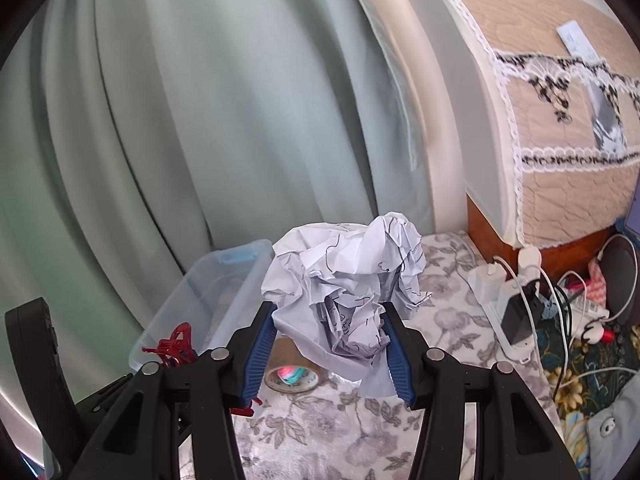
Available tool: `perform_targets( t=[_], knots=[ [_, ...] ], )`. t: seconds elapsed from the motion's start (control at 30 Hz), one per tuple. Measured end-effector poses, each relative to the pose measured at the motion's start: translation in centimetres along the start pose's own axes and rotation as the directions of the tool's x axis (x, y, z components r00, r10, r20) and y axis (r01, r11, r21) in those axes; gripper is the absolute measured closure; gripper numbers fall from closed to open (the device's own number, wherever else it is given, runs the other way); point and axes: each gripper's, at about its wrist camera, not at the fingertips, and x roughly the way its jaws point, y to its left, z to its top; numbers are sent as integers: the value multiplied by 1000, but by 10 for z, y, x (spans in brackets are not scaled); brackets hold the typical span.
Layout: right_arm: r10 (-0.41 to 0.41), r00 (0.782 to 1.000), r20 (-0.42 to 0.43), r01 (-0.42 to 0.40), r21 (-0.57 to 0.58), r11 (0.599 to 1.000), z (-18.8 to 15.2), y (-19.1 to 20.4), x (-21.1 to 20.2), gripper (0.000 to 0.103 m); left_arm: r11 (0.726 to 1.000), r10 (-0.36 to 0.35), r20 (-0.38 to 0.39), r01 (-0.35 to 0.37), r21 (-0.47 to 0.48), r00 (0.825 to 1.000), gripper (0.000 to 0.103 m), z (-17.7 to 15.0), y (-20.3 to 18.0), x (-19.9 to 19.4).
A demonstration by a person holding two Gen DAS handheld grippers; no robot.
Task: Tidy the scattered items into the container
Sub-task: 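Carry the red clip and crumpled paper with both tools over the clear bin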
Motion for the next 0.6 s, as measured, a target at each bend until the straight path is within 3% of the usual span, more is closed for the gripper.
perform_targets(
  t=[0.23, 0.6],
  knots=[
    [58, 998, 28, -54, -115, 992, 6, 55, -4, 48, 996, 41, 63, -35, -80, 997, 72, 5, 43, -19],
    [123, 991, -50, -131, -221, 966, -9, 117, 27, 48, 968, 124, 75, -104, -230, 989, 72, 1, 119, -23]
  ],
)
